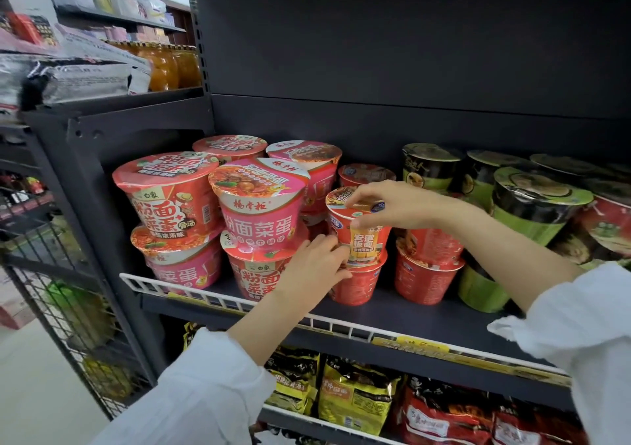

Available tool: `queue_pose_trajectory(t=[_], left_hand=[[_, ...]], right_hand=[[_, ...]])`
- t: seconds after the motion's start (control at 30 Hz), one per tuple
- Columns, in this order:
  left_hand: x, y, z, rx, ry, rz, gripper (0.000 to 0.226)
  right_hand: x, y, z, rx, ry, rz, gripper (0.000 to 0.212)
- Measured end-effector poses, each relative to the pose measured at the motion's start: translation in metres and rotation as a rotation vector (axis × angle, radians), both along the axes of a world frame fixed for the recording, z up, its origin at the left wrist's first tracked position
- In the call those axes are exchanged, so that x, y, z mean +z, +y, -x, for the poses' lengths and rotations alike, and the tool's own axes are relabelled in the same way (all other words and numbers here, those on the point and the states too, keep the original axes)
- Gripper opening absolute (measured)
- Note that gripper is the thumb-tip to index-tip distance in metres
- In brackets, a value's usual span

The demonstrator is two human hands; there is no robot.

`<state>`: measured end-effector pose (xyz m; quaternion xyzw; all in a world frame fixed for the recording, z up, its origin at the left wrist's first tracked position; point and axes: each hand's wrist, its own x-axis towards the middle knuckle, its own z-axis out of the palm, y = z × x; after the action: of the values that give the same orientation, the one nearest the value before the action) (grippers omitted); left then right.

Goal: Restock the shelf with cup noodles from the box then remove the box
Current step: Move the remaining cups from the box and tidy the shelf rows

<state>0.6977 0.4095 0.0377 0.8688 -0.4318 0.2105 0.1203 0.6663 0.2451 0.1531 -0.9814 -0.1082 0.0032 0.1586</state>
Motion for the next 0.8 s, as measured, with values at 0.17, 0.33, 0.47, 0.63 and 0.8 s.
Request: queue_pose_trajectory(t=[0.17,0.33,0.47,0.63,0.8], left_hand=[[0.003,0.007,-0.012,0.067,0.002,-0.068,0.039],[0.001,0.01,-0.027,0.096,0.002,-0.187,0.032],[0.002,0.002,-0.021,0.084,-0.105,-0.145,0.031],[-0.003,-0.009,-0.002,0.021,-0.045,-0.011,0.031],[0.005,0.019,-0.026,0.019,-0.027,-0.156,0.032]], right_hand=[[-0.021,0.001,-0.004,-0.035,-0.149,0.075,0.044],[-0.018,-0.003,0.0,-0.027,-0.135,0.085,0.051],[-0.019,-0.001,0.002,-0.027,-0.135,0.076,0.056],[-0.022,0.003,-0.003,-0.081,-0.137,0.093,0.064],[-0.017,0.004,-0.004,-0.097,-0.132,0.201,0.063]])
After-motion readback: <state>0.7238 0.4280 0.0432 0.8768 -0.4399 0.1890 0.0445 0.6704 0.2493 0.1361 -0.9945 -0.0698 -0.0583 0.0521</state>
